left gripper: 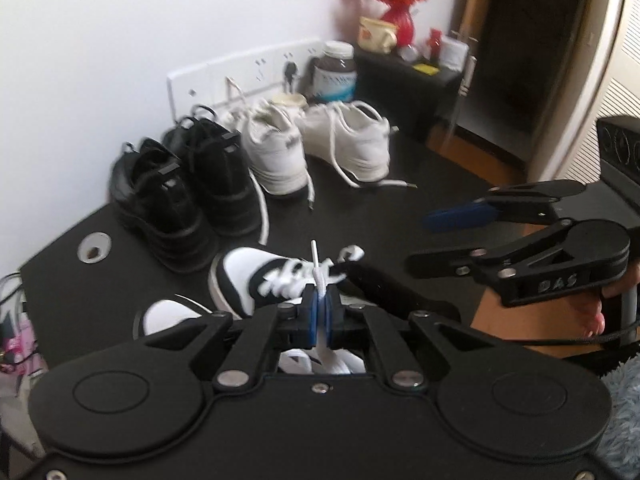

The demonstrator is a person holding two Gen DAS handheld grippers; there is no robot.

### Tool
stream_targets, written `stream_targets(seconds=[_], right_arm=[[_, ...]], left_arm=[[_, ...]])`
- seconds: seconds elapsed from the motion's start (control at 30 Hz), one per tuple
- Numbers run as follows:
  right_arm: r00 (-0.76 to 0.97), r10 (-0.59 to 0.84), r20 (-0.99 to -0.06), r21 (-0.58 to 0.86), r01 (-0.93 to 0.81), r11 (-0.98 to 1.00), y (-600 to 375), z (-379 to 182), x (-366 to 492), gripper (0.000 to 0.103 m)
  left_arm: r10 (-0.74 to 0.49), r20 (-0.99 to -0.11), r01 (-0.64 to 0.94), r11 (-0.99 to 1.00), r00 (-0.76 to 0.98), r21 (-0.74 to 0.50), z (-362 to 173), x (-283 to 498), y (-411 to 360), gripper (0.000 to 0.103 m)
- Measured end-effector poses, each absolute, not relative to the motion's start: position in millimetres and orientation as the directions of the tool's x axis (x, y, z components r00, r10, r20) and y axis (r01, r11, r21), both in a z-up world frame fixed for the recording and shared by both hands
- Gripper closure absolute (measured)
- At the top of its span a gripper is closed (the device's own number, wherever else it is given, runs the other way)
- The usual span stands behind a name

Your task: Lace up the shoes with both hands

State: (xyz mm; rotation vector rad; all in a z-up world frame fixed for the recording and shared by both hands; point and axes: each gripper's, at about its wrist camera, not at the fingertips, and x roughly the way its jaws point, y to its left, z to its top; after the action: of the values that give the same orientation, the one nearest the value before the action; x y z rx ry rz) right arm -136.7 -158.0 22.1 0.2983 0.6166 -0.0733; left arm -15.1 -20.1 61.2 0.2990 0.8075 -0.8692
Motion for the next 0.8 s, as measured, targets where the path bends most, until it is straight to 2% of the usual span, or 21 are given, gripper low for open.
stream_targets(seconds=[0.13, 0.2, 0.33, 0.5, 0.63, 0.8], right_arm=[[0.777, 0.031, -0.628, 0.265, 0.176, 0.948, -150, 10, -120, 0.074], [0.758, 0.026, -0.652, 0.282, 0.211, 0.936, -151, 4, -116, 0.085], [0.762, 0.083, -0.642, 0.479, 0.315, 0.819, -172, -7, -120, 0.087], [0.802, 0.162, -0.575, 0.741, 0.426, 0.518, -206, -34, -135, 0.087], [0.833, 0.184, -0.522, 0.835, 0.455, 0.308, -216, -55, -146, 0.087], [0.866, 0.186, -0.465, 0.885, 0.455, 0.092, -221, -78, -156, 0.087]], left_arm=[[-0.573, -0.738, 0.792, 0.605, 0.356, -0.088, 48, -9, -23, 0.1], [-0.584, -0.735, 0.801, 0.591, 0.345, -0.094, 44, -8, -23, 0.1], [-0.602, -0.73, 0.833, 0.547, 0.323, -0.082, 40, -9, -28, 0.1], [-0.622, -0.738, 0.872, 0.48, 0.262, -0.095, 32, -4, -37, 0.099], [-0.625, -0.753, 0.896, 0.43, 0.207, -0.111, 25, 2, -44, 0.099], [-0.625, -0.764, 0.912, 0.389, 0.157, -0.131, 18, 8, -50, 0.099]])
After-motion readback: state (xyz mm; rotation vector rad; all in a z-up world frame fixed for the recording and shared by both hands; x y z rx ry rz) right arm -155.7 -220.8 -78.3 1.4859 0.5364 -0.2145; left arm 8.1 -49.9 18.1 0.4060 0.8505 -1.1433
